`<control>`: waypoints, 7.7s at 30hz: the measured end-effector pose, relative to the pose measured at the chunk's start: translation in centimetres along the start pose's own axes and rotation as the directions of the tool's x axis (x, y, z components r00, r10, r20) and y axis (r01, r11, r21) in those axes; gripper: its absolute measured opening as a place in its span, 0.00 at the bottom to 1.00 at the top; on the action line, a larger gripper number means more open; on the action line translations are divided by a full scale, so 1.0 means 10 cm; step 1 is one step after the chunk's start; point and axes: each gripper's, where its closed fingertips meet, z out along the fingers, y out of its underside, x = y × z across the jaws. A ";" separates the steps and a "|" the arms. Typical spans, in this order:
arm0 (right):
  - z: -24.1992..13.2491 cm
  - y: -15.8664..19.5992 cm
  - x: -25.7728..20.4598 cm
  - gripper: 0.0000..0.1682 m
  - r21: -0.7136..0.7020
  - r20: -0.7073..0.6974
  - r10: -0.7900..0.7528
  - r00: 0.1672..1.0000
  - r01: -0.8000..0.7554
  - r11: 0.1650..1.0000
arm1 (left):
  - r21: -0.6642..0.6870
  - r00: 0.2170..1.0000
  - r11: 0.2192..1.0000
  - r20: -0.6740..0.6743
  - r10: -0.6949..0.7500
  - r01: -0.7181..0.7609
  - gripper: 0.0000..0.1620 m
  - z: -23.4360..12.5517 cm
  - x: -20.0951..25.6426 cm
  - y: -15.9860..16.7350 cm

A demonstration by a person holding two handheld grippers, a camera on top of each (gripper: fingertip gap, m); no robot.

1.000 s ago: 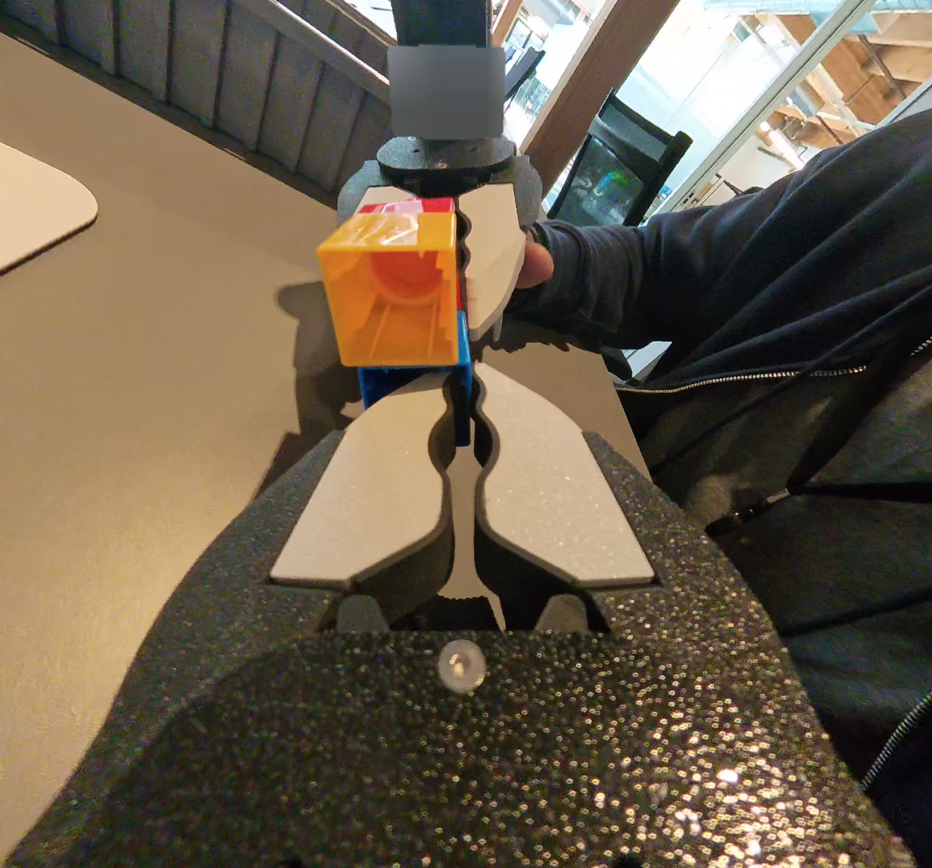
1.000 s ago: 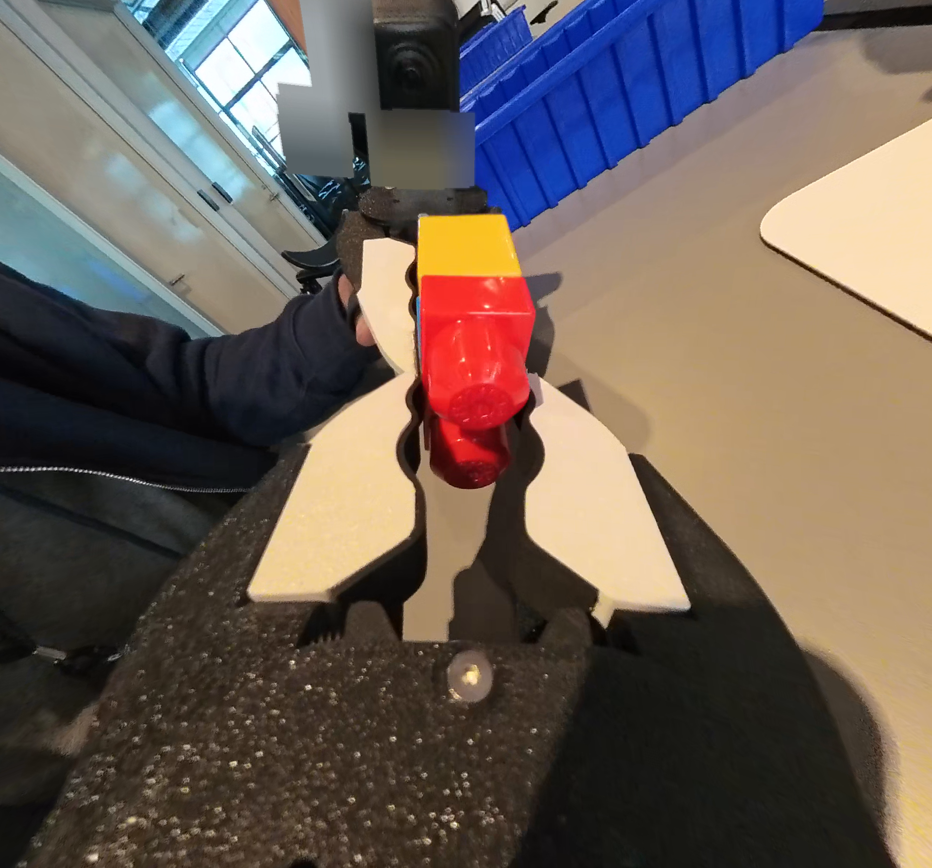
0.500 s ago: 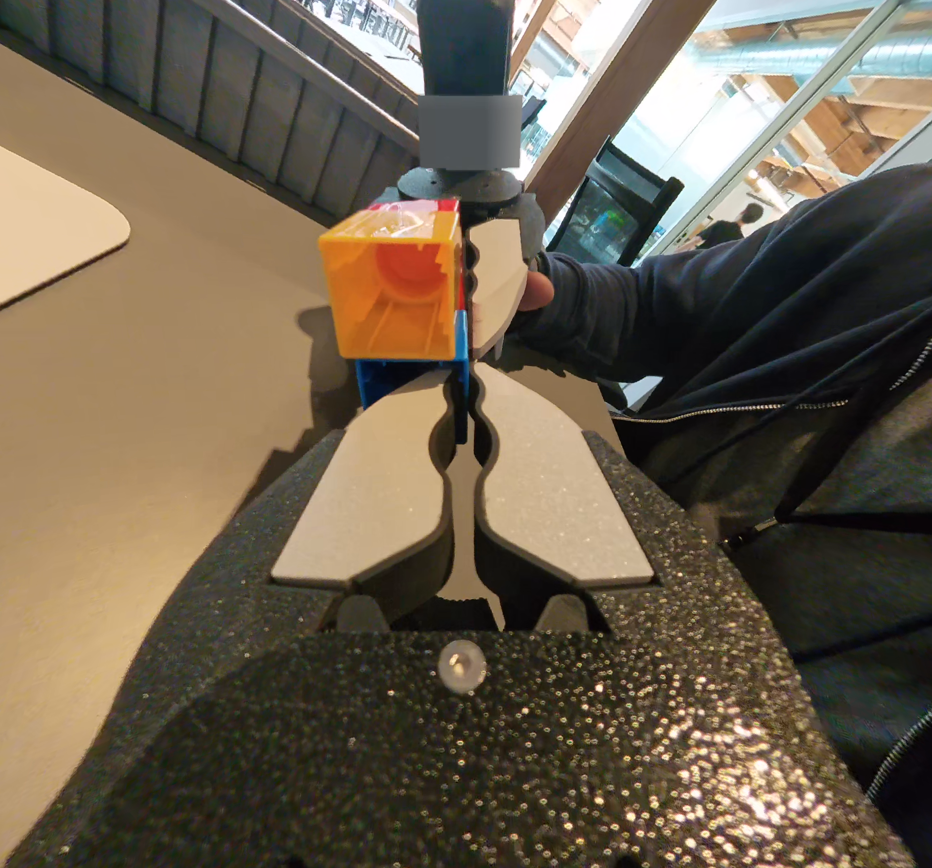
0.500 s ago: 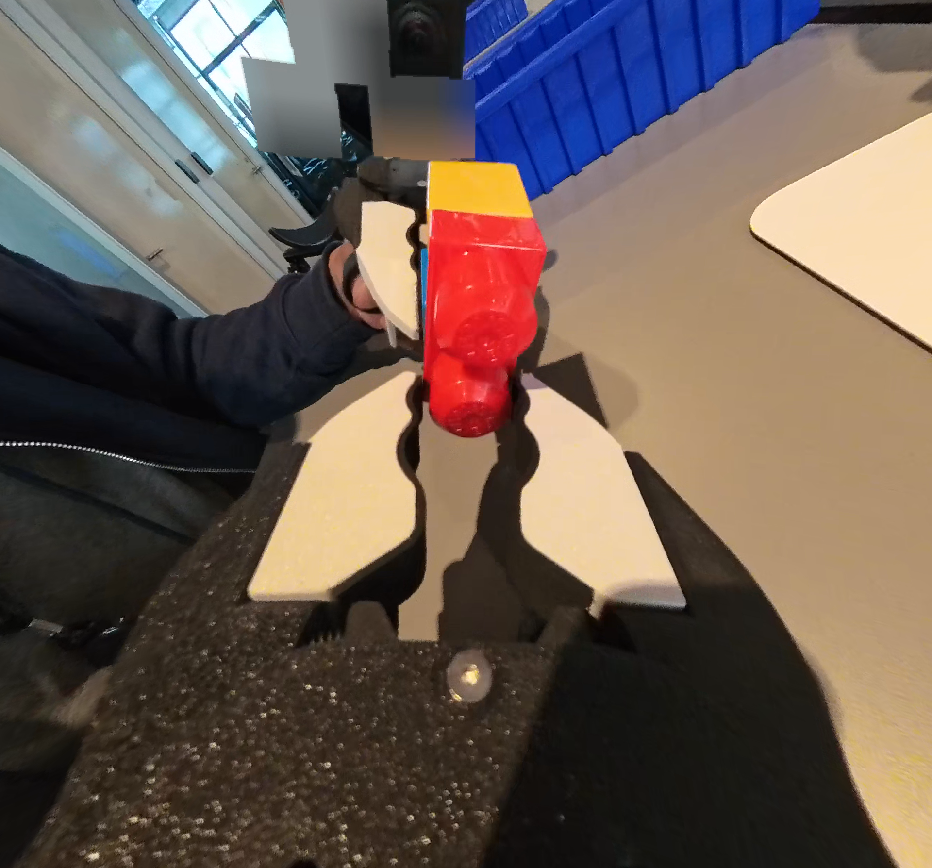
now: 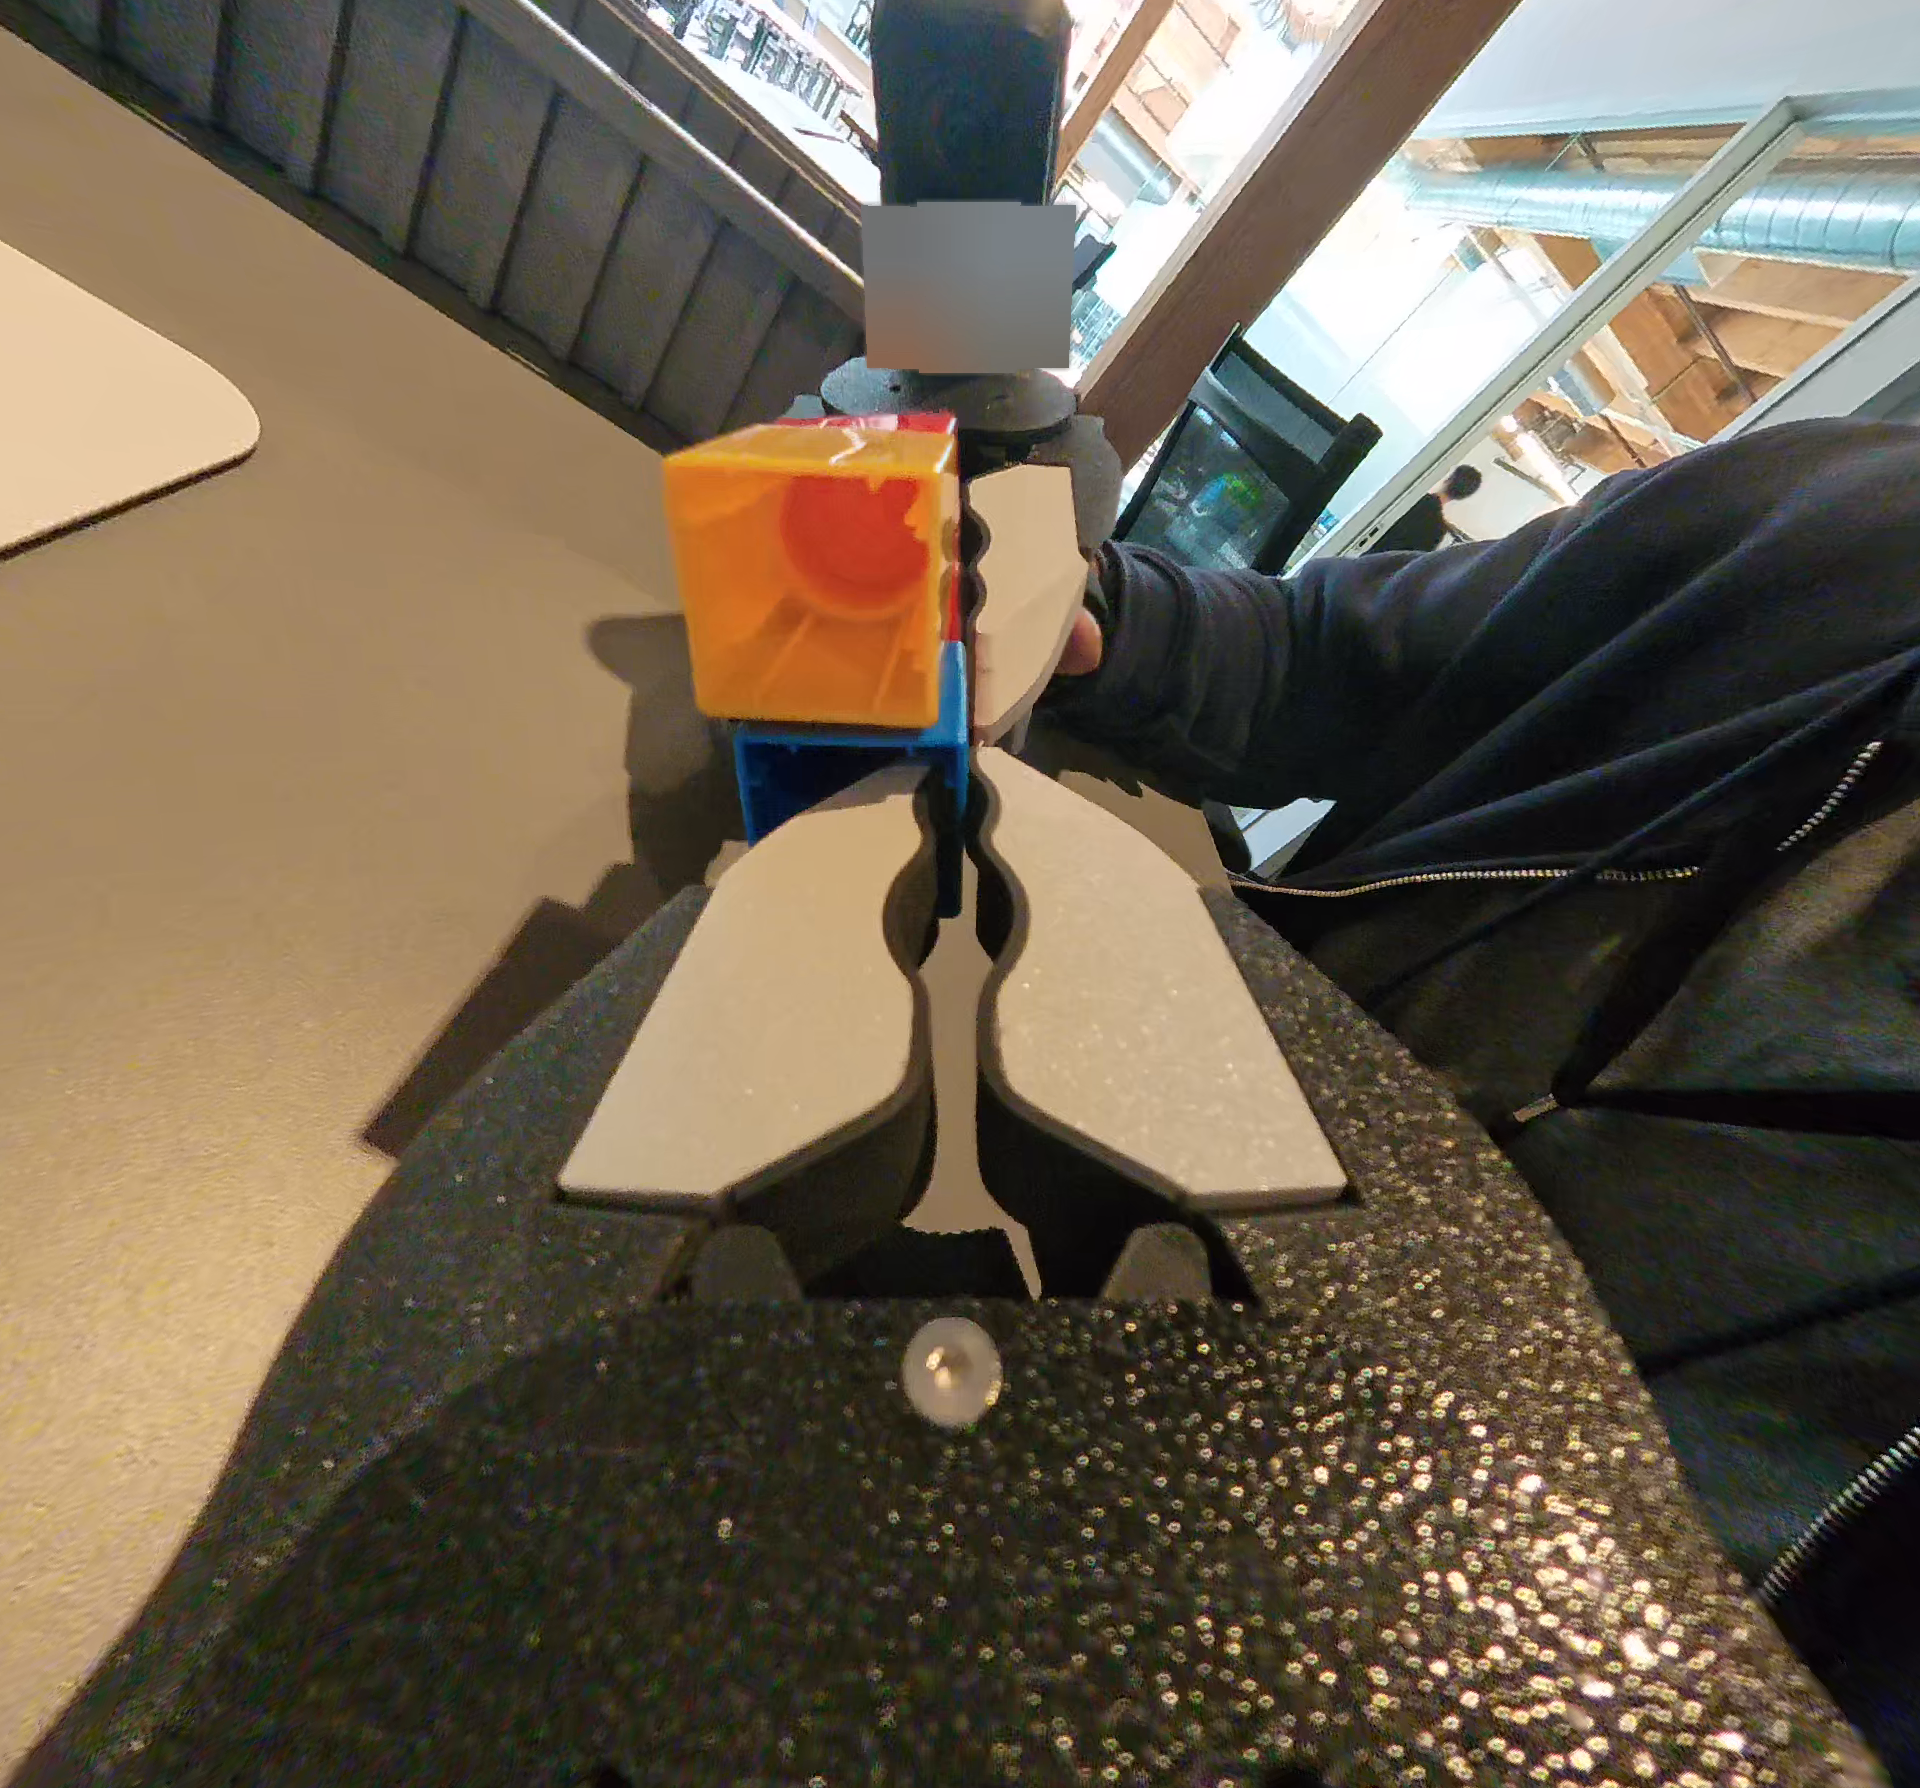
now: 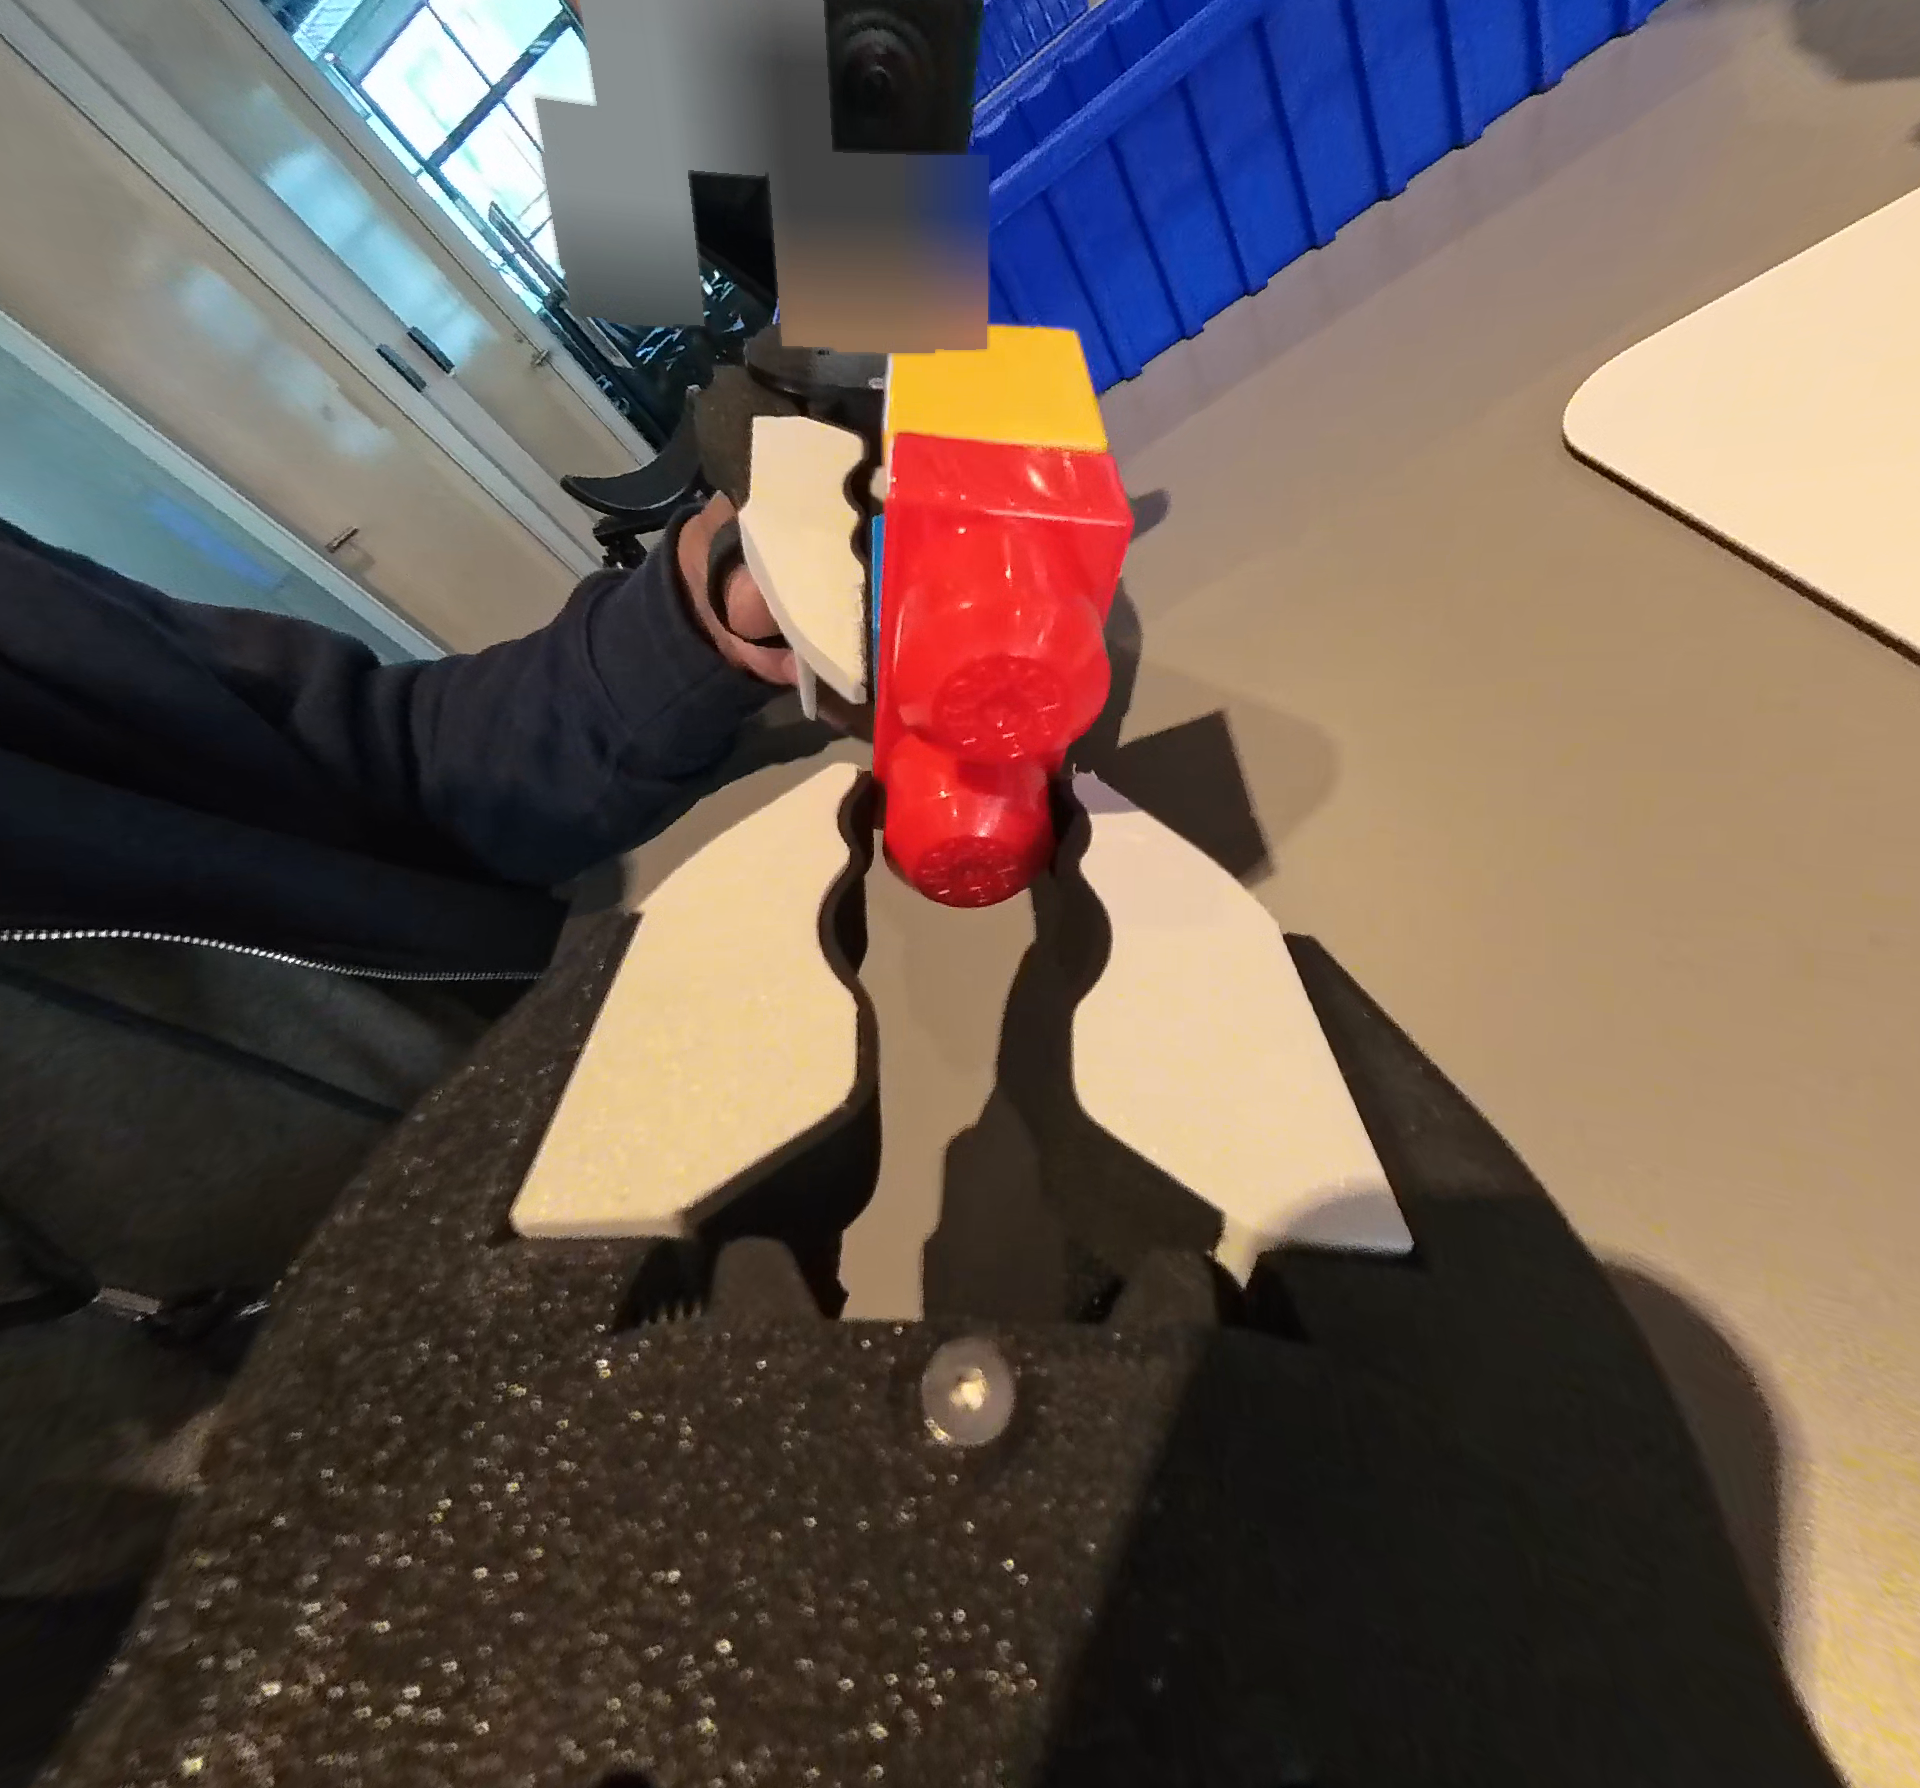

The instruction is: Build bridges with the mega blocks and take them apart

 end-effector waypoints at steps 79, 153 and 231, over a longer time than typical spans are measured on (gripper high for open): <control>0.04 -0.03 -0.28 0.21 0.055 0.124 -0.141 0.982 0.135 0.989 | 0.192 0.988 0.969 0.054 0.147 -0.155 0.36 -0.17 0.16 -0.34; -0.03 -0.25 -0.14 0.21 0.210 0.058 -0.018 0.998 0.006 0.978 | 0.335 0.999 0.941 -0.008 -0.054 0.054 0.27 -0.19 0.02 -0.47; -3.56 0.37 1.04 0.21 -0.857 -0.514 -0.669 0.536 -0.365 0.365 | 0.246 0.994 0.969 0.105 -0.042 0.015 0.19 -0.13 -0.12 -0.28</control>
